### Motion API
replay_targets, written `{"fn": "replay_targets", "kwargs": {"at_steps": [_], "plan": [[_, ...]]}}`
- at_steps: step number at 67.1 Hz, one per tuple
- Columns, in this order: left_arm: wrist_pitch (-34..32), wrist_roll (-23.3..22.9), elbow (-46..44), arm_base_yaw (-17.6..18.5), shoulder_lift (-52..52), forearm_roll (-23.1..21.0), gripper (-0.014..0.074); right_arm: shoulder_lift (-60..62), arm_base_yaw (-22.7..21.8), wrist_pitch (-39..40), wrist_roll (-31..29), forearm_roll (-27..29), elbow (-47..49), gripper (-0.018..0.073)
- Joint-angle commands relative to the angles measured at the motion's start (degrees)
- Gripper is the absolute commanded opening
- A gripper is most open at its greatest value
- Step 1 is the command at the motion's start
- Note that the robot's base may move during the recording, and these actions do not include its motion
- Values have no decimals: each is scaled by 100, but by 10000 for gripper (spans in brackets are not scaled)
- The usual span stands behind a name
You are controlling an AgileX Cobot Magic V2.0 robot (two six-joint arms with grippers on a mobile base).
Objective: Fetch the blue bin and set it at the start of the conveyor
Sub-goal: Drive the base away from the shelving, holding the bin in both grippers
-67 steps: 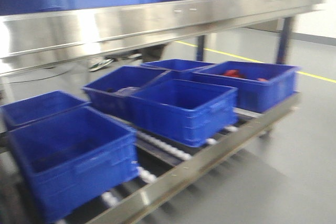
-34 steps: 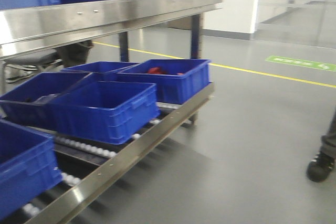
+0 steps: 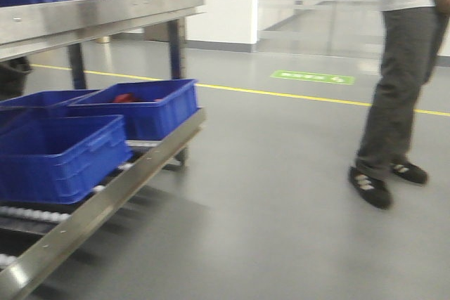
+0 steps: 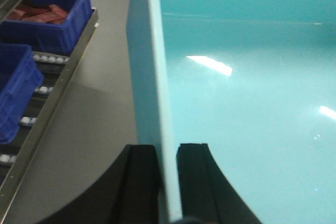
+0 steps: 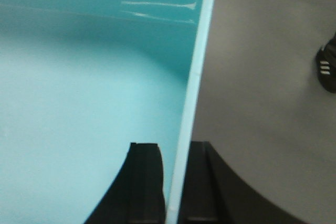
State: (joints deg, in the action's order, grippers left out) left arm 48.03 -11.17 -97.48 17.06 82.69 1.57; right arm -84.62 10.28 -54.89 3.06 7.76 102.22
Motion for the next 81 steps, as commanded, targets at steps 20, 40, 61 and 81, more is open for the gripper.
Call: {"fn": "replay_targets", "kwargs": {"at_steps": [20, 40, 61, 81], "plan": [[-276, 33, -43, -12, -60, 13, -111, 60, -45, 178, -102, -104, 39, -152], [-276, 33, -43, -12, -60, 22, -111, 60, -45, 178, -102, -104, 39, -152], [-276, 33, -43, -12, -60, 22, -111, 60, -45, 178, -102, -104, 39, -152], [-276, 33, -43, -12, -60, 22, -111, 60, -45, 178, -102, -104, 39, -152]]}}
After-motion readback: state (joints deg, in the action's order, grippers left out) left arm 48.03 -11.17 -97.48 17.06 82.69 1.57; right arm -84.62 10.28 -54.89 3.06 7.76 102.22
